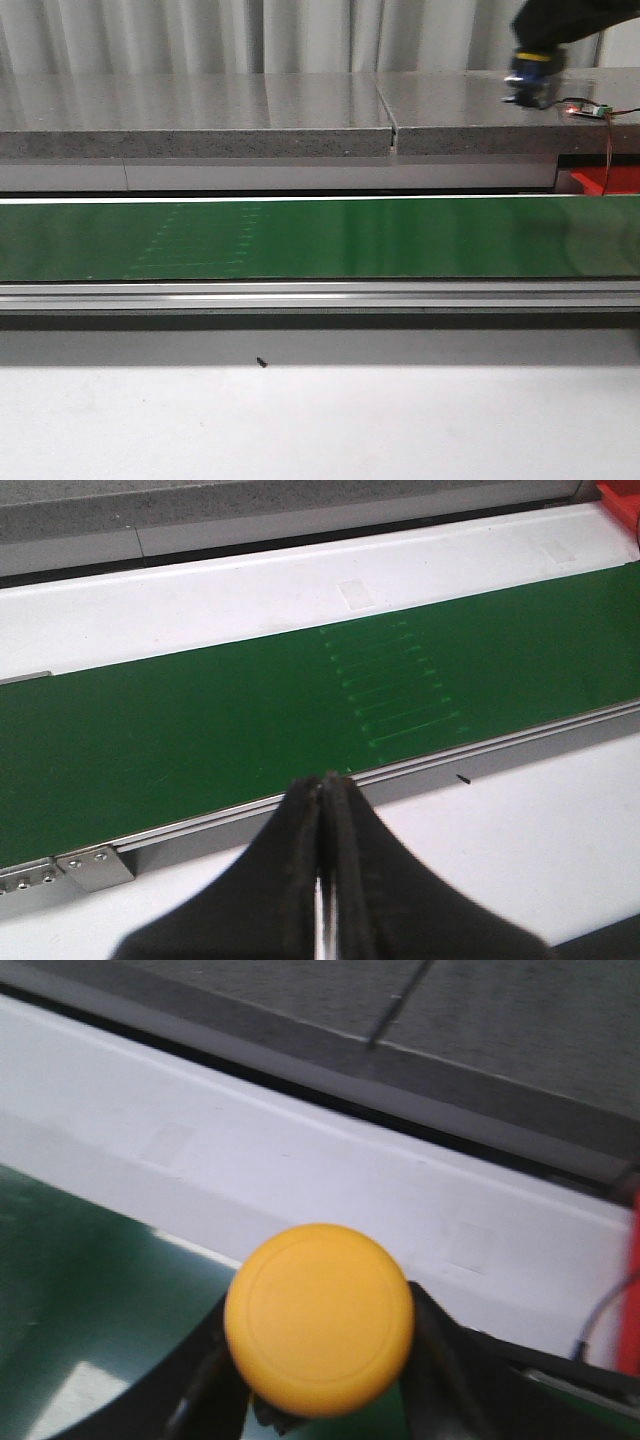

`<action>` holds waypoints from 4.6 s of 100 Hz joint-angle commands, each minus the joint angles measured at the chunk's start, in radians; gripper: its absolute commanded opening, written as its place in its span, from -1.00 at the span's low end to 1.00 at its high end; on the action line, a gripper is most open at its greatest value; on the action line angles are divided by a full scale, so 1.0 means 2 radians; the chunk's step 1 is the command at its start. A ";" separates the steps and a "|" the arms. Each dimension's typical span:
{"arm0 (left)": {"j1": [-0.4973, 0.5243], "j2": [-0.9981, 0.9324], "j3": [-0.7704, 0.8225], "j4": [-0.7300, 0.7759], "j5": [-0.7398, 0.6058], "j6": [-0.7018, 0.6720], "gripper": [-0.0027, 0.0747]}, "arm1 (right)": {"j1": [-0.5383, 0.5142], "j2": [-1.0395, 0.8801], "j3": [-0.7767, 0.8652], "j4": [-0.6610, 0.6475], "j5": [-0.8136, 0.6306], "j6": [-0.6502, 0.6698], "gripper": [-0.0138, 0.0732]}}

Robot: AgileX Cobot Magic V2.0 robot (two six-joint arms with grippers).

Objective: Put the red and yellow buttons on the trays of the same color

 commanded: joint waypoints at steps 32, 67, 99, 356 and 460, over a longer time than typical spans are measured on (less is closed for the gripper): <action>-0.003 0.001 -0.012 -0.014 -0.029 -0.001 -0.98 | -0.194 -0.050 0.068 0.007 0.017 0.026 -0.31; -0.003 0.001 -0.012 -0.014 -0.029 -0.001 -0.98 | -0.300 -0.050 0.134 0.007 -0.012 0.089 -0.31; -0.003 0.001 -0.012 -0.014 -0.029 -0.001 -0.98 | -0.340 -0.040 0.179 0.021 -0.079 0.118 -0.31; -0.003 0.001 -0.012 -0.014 -0.029 -0.001 -0.98 | -0.091 -0.258 0.176 -0.069 0.007 0.184 -0.83; -0.003 0.001 -0.012 -0.014 -0.029 -0.001 -0.98 | -0.080 -0.286 0.083 -0.256 0.222 0.368 -0.84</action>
